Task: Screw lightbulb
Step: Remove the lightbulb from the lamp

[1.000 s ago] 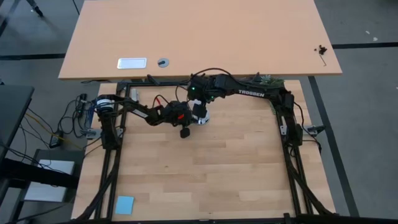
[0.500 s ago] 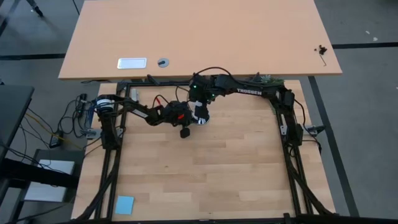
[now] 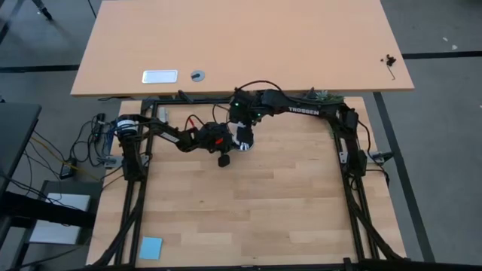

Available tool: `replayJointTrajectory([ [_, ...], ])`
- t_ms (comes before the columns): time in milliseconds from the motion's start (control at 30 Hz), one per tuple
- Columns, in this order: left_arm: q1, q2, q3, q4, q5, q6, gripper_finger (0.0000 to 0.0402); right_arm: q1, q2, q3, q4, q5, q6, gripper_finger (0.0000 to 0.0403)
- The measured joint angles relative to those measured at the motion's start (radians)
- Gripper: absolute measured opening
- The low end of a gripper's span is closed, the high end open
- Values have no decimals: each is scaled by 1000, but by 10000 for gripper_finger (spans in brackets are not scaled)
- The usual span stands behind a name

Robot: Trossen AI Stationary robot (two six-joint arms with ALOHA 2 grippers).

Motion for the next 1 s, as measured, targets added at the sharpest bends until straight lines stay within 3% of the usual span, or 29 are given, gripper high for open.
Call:
replayJointTrajectory([
  [300,0,0,0,0,-1,1,1,0,-126,0,-9,24,33,270],
  [467,0,0,0,0,-4,2,1,-40,-181,2,-154,104,59,273],
  [600,0,0,0,0,-5,2,1,-109,-172,-13,-238,-16,91,272],
  [800,0,0,0,0,-7,2,1,-175,-162,-262,-57,-244,142,273],
  [1000,-1,0,0,0,-17,15,1,-180,-162,-493,191,-268,250,272],
])
